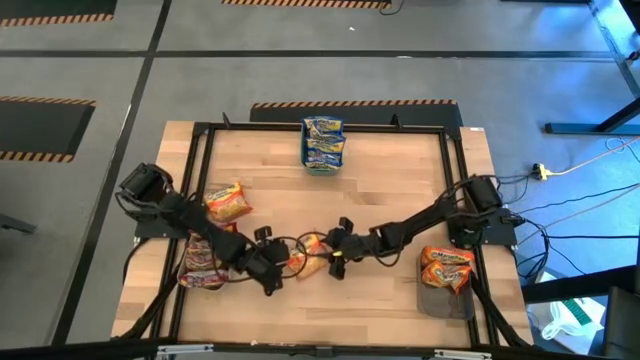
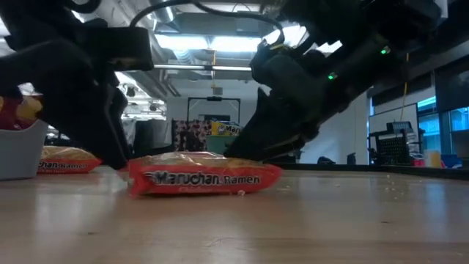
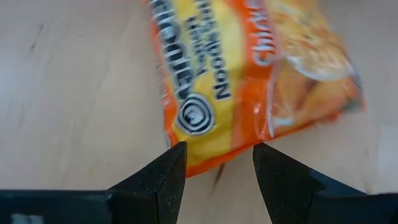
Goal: Sort Maruchan noodles
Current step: Put the orange noodle pack into the black bin
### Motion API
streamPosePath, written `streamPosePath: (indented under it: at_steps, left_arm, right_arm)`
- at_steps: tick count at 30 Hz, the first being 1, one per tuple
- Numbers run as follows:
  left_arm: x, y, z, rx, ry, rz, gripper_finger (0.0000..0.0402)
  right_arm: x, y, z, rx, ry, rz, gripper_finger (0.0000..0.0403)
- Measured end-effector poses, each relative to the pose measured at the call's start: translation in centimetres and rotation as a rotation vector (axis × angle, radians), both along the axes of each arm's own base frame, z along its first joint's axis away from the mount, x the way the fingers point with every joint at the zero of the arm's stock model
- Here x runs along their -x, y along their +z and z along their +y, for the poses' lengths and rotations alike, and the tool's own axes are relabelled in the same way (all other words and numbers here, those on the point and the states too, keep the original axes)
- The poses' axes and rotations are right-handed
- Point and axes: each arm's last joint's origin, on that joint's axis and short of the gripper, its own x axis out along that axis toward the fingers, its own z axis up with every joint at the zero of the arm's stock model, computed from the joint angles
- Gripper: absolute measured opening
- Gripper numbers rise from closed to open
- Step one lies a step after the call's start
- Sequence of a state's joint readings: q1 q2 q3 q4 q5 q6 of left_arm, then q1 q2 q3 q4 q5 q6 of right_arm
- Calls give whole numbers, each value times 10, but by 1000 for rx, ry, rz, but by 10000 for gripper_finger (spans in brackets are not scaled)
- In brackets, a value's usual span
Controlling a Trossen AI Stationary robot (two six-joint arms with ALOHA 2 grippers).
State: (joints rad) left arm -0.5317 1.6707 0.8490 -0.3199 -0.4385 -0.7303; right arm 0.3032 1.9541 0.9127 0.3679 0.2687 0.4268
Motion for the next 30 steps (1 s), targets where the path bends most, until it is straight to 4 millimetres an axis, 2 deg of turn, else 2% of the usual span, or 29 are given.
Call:
streamPosePath:
  at_steps: [11,26,30]
  left_arm:
    - [-7,0,14,-12,54,-5,180]
    - [-24,5,45,-120,166,-72,180]
    - [-24,22,42,-58,128,-66,180]
  right_arm:
    - [12,-1,32,-63,25,8,200]
    - [2,13,45,-98,93,12,200]
    - [3,31,43,-45,57,68,200]
